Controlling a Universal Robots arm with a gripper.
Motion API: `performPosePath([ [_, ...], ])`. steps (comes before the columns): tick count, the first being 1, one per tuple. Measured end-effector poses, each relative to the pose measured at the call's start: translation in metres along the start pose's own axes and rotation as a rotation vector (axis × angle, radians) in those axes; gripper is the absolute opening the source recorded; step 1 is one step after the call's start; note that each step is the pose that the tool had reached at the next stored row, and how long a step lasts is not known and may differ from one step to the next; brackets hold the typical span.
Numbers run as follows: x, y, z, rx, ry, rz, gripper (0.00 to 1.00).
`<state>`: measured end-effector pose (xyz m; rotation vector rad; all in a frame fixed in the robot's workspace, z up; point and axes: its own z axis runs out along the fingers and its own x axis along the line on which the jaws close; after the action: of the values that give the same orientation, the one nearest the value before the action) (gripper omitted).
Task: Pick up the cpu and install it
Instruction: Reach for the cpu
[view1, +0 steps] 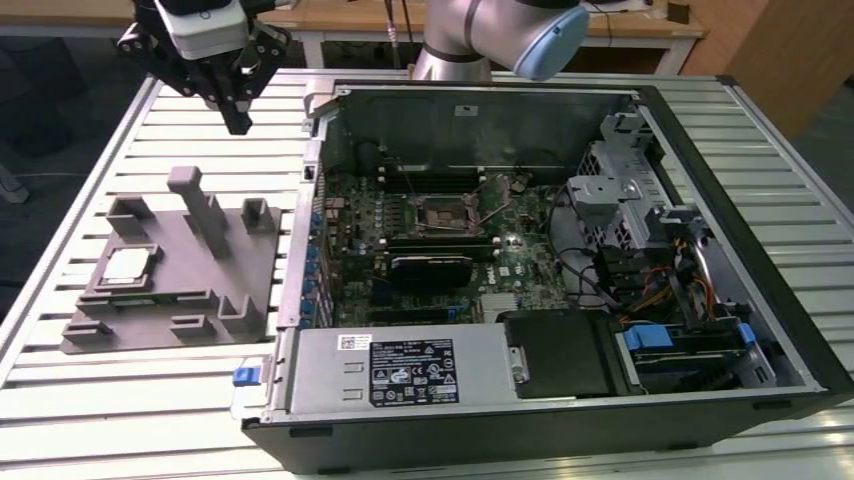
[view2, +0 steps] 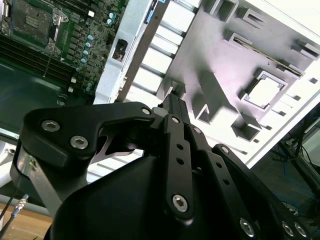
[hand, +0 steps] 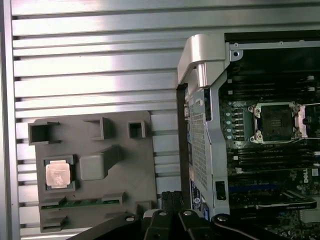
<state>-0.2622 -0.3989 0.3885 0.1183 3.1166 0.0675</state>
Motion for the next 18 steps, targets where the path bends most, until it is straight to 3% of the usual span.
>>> performPosePath([
  [18, 0.0131, -0.001, 0.0003, 0.0, 0.0001, 0.0, 0.11],
])
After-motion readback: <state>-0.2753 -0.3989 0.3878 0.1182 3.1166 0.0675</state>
